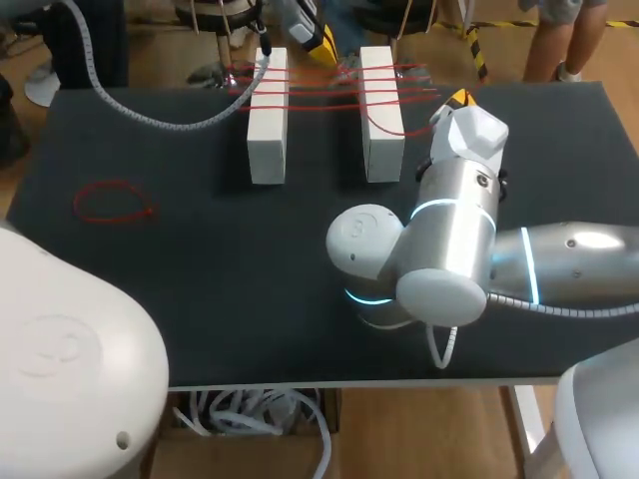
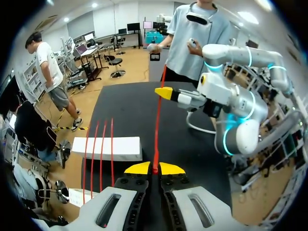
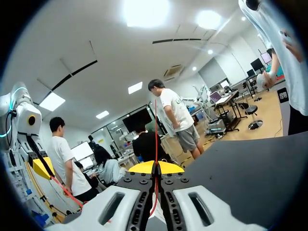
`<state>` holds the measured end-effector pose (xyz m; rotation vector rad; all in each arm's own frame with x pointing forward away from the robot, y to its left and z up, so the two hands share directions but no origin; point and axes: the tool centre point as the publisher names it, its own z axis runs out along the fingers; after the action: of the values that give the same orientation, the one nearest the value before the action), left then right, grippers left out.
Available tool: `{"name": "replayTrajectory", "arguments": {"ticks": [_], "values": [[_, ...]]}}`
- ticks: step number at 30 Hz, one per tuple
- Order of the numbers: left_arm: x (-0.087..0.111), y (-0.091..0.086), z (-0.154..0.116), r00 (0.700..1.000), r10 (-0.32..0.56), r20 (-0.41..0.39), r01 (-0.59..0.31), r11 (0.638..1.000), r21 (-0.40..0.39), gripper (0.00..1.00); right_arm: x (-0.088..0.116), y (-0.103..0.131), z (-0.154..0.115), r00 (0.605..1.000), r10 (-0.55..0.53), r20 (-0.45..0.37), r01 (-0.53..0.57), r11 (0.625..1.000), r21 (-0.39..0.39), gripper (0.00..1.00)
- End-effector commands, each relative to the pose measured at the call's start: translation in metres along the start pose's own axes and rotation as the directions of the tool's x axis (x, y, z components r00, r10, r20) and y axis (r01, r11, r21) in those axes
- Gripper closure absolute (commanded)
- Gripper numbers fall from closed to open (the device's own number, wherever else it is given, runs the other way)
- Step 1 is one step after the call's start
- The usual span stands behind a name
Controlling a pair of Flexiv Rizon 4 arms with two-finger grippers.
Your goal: Grab the tape and strap the tape.
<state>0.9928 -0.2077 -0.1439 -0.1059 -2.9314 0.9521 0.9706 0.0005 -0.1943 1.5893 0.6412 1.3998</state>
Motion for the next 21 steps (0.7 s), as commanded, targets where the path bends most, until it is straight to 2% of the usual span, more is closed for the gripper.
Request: {"name": "replayTrajectory", "arguments": {"ticks": [1,7,9,10,11,13,14,16,18,19,21], "values": [[0.0,-0.001,0.0,1.0,-0.001,0.0,0.001,1.0,-0.003,1.0,-0.001,0.002,0.001,1.0,0.001,-0.001,-0.001,1.0,0.005,1.0],[0.0,-0.001,0.0,1.0,-0.001,0.0,0.001,1.0,-0.003,1.0,-0.001,0.002,0.001,1.0,0.001,-0.001,-0.001,1.0,0.005,1.0],[0.0,-0.001,0.0,1.0,-0.001,0.0,0.001,1.0,-0.003,1.0,0.006,0.0,-0.006,0.987,-0.151,-0.054,0.15,0.988,-0.019,1.0],[0.0,-0.001,0.0,1.0,-0.001,0.0,0.001,1.0,-0.003,1.0,0.008,0.0,-0.009,0.967,-0.243,-0.075,0.241,0.97,-0.04,1.0],[0.0,-0.001,0.0,1.0,-0.001,0.0,0.001,1.0,-0.003,1.0,0.011,0.0,-0.01,0.959,-0.279,-0.05,0.279,0.96,-0.013,1.0],[0.0,-0.001,0.0,1.0,-0.001,0.0,0.001,1.0,-0.003,1.0,0.018,0.005,-0.01,0.939,-0.343,-0.032,0.342,0.939,-0.022,1.0],[0.0,-0.001,0.0,1.0,-0.001,0.0,0.001,1.0,-0.003,1.0,0.021,0.008,-0.01,0.929,-0.369,-0.014,0.369,0.929,0.016,1.0],[0.0,-0.001,0.0,1.0,-0.001,0.0,0.001,1.0,-0.003,1.0,0.029,0.012,-0.009,0.913,-0.409,0.002,0.409,0.912,0.019,1.0],[0.0,-0.001,0.0,1.0,-0.001,0.0,0.001,1.0,-0.003,1.0,0.034,0.017,-0.009,0.88,-0.474,0.021,0.474,0.88,0.034,1.0],[0.0,-0.001,0.0,1.0,-0.001,0.0,0.001,1.0,-0.003,1.0,0.037,0.02,-0.009,0.876,-0.482,0.029,0.479,0.875,0.069,1.0],[0.0,-0.001,0.0,1.0,-0.001,0.0,0.001,1.0,-0.003,1.0,0.043,0.025,-0.008,0.857,-0.513,0.04,0.51,0.857,0.065,1.0]]}}
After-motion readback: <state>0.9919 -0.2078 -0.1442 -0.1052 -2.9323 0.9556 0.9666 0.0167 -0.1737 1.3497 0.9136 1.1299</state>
